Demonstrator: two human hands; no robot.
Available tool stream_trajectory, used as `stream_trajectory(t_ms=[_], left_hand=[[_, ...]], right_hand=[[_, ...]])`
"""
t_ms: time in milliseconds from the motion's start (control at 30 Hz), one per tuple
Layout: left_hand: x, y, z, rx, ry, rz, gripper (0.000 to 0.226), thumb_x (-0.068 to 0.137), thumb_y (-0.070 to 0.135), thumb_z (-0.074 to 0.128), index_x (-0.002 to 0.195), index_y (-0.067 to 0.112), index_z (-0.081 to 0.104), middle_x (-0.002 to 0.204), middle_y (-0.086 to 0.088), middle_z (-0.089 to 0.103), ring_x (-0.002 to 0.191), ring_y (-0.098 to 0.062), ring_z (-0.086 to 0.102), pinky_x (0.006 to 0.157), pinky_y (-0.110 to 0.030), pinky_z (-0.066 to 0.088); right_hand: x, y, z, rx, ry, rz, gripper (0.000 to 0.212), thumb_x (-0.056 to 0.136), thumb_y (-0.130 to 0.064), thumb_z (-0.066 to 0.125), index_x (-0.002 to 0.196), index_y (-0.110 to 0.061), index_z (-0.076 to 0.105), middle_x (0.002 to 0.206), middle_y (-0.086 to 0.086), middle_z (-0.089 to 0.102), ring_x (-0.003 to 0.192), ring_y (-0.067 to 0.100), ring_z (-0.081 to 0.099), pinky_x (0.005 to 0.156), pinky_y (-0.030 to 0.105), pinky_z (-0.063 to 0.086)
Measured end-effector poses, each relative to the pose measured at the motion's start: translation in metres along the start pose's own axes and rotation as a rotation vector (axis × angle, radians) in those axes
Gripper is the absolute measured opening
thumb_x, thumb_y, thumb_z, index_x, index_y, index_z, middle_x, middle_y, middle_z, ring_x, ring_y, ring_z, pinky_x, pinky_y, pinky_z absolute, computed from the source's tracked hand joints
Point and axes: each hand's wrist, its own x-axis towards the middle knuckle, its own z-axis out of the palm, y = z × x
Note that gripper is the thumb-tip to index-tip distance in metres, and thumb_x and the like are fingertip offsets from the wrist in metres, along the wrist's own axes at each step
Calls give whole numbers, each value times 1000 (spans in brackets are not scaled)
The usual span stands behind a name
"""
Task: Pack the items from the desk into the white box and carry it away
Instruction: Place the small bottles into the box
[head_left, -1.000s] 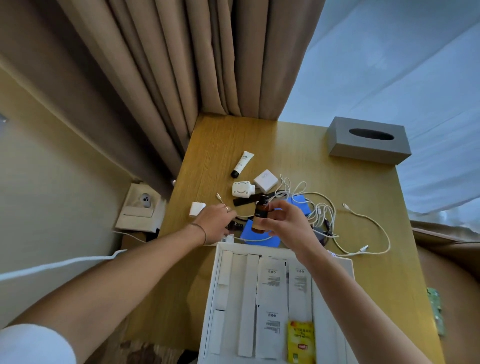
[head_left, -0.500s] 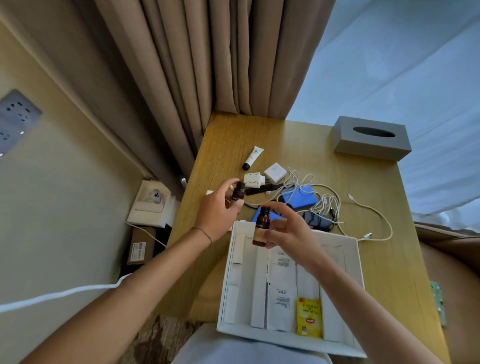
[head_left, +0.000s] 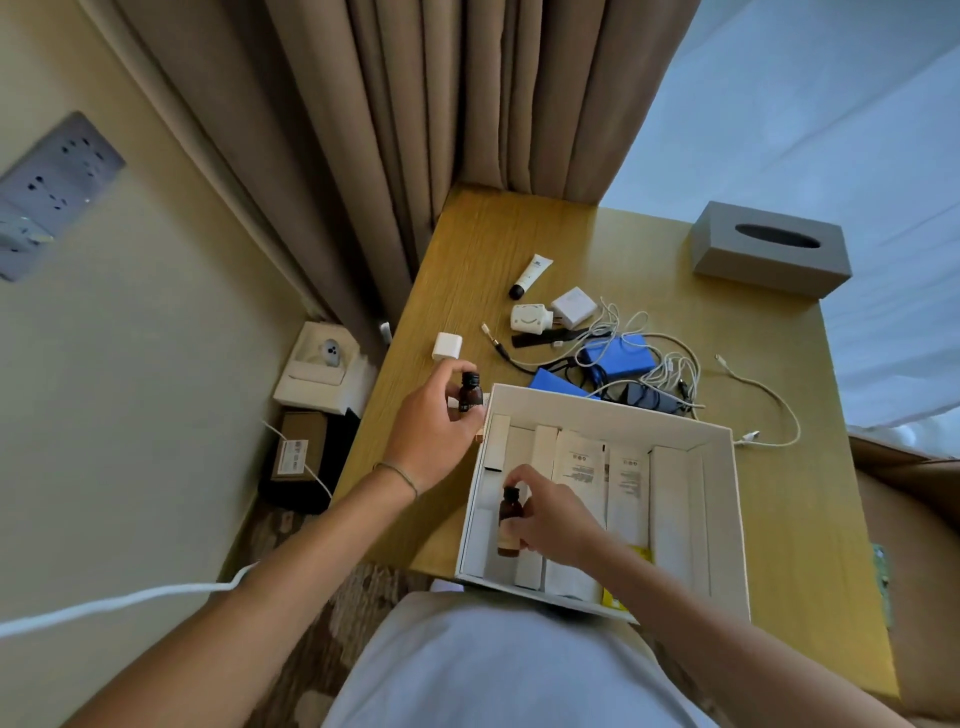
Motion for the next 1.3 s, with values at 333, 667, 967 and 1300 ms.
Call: stream_trajectory(t_ms=[333, 667, 967, 1300], left_hand=[[-13, 3, -3, 33, 12, -17, 38, 86, 24, 68, 117, 41, 53, 101, 16, 63, 68, -11, 67, 64, -40, 62], [-15, 14, 0, 65, -38, 3, 30, 85, 23, 73, 111, 32, 61, 87, 11, 68, 68, -7, 67, 66, -36, 61], [-12, 34, 11, 160, -177, 40, 27, 80, 25, 79, 99, 29, 59, 76, 8, 69, 67, -7, 66, 61, -23, 56], [-13, 41, 66, 588, -547, 11, 31, 74, 18, 76, 87, 27, 49, 85, 5, 57, 76, -12, 57, 58, -27, 50]], right_hand=[[7, 7, 31, -198, 92, 6, 25, 85, -24, 75, 104, -32, 60, 95, -2, 70, 83, 18, 65, 73, 36, 59], [14, 1, 31, -463, 146, -84, 12, 87, -21, 69, 97, -16, 74, 92, 3, 68, 84, 22, 61, 67, 29, 47], [8, 8, 12, -425, 272, -175, 24, 91, -29, 65, 112, -20, 72, 108, 2, 53, 101, 23, 53, 74, 32, 46], [-13, 44, -29, -178, 379, 12, 29, 92, -16, 57, 111, -27, 74, 112, -4, 68, 102, 16, 61, 73, 27, 41]])
